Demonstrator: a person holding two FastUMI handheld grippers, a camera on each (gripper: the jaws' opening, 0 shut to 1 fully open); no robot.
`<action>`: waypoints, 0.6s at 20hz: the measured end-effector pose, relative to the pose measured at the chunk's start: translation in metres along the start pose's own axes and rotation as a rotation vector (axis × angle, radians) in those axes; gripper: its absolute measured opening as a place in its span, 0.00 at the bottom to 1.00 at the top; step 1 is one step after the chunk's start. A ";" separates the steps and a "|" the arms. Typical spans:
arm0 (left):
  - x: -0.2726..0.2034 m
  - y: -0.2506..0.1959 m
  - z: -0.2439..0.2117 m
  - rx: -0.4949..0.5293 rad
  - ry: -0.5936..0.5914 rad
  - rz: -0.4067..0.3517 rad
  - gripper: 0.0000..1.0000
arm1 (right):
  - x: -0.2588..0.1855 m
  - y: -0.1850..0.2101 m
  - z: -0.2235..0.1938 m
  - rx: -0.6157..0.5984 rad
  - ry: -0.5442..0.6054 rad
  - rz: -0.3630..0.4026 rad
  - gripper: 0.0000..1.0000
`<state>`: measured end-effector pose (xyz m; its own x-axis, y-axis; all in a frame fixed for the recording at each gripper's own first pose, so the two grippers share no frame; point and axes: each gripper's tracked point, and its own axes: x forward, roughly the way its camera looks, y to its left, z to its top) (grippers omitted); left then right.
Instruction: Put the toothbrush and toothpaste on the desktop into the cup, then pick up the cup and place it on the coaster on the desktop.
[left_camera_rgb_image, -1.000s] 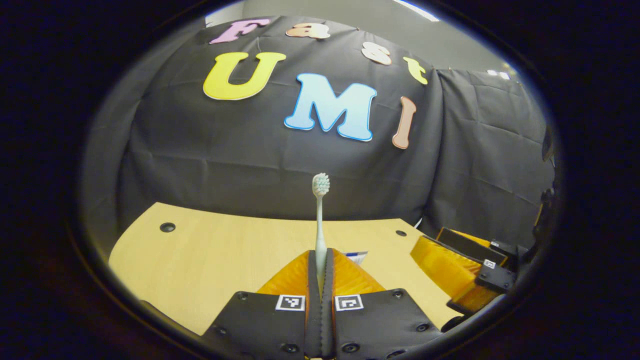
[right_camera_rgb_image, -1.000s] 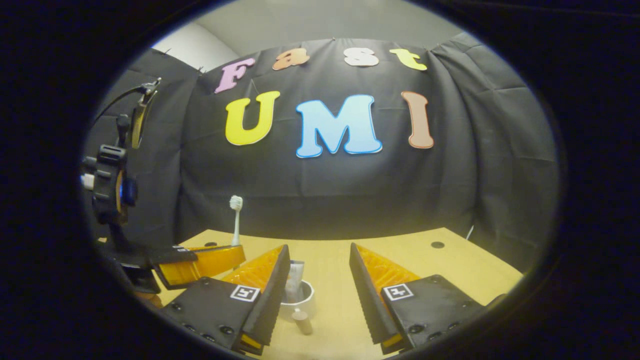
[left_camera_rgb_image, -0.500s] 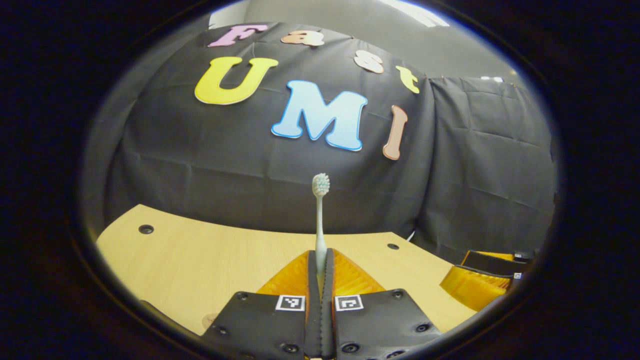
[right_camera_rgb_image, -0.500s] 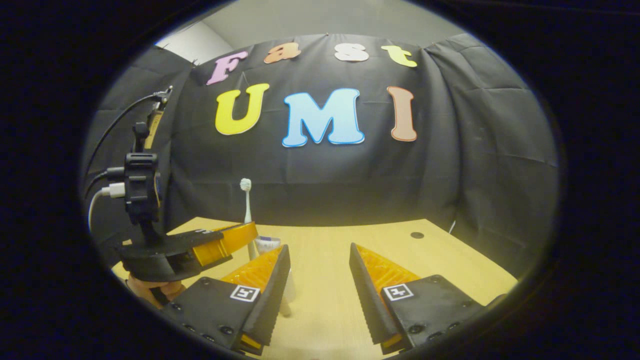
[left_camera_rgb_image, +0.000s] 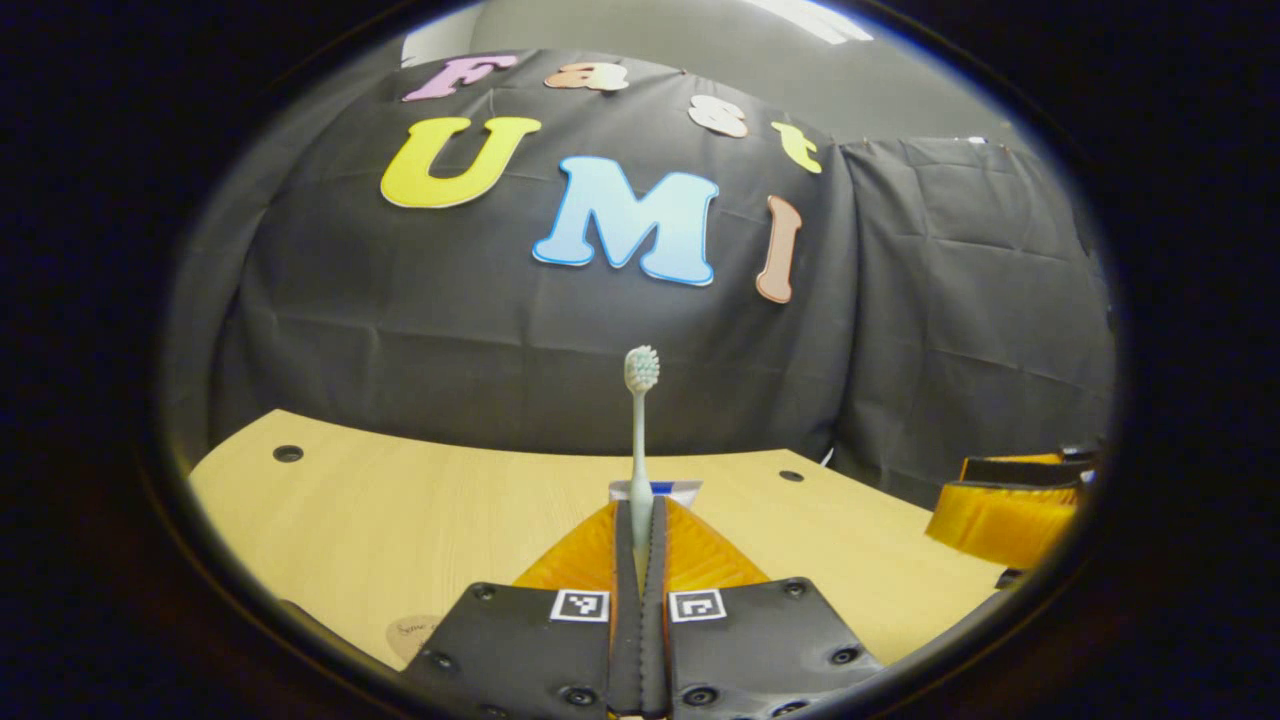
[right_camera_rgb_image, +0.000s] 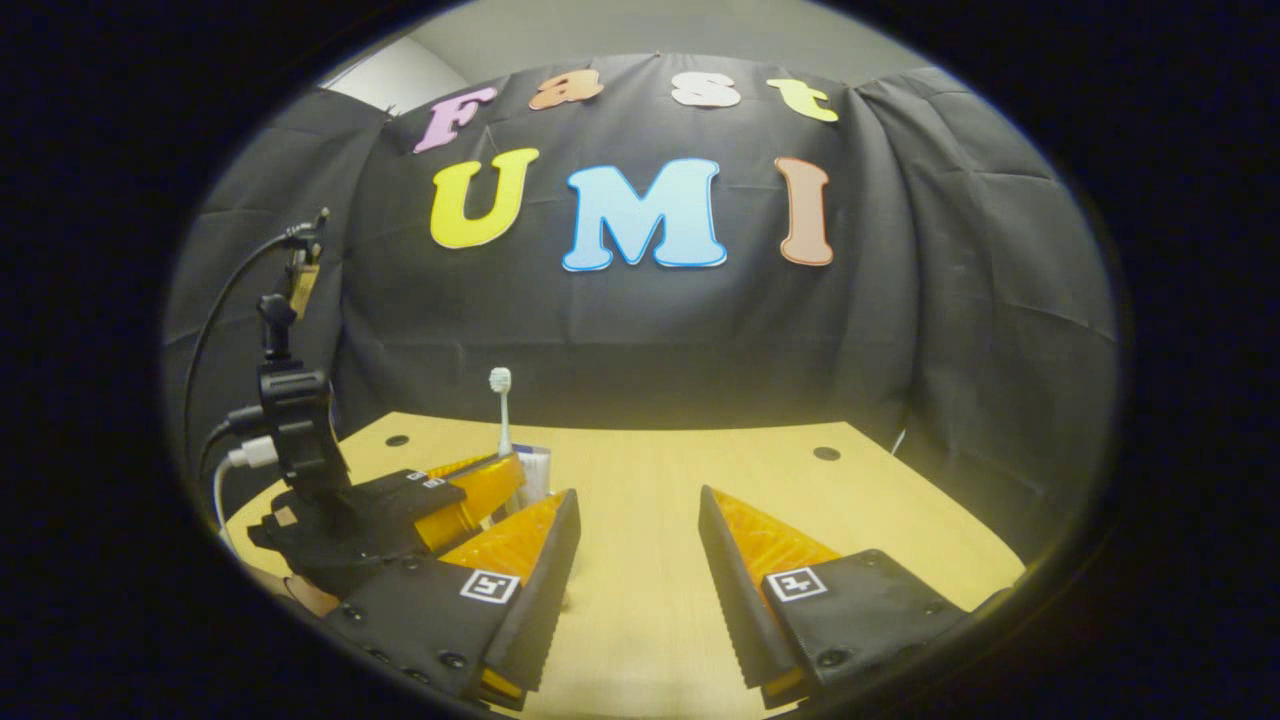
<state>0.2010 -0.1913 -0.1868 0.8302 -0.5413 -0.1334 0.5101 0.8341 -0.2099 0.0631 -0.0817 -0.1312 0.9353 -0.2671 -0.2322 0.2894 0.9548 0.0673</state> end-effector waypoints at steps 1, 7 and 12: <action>-0.001 0.000 0.000 0.013 -0.008 0.005 0.08 | -0.001 0.000 -0.002 -0.001 0.009 0.000 0.74; -0.003 0.000 -0.005 0.017 -0.004 0.012 0.16 | 0.000 0.005 -0.001 -0.022 0.021 0.020 0.76; -0.007 0.004 -0.011 0.025 0.025 0.011 0.28 | 0.000 0.008 -0.002 -0.018 0.025 0.032 0.75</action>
<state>0.1946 -0.1856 -0.1974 0.8301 -0.5342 -0.1595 0.5068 0.8423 -0.1837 0.0648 -0.0734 -0.1328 0.9385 -0.2331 -0.2547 0.2553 0.9651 0.0575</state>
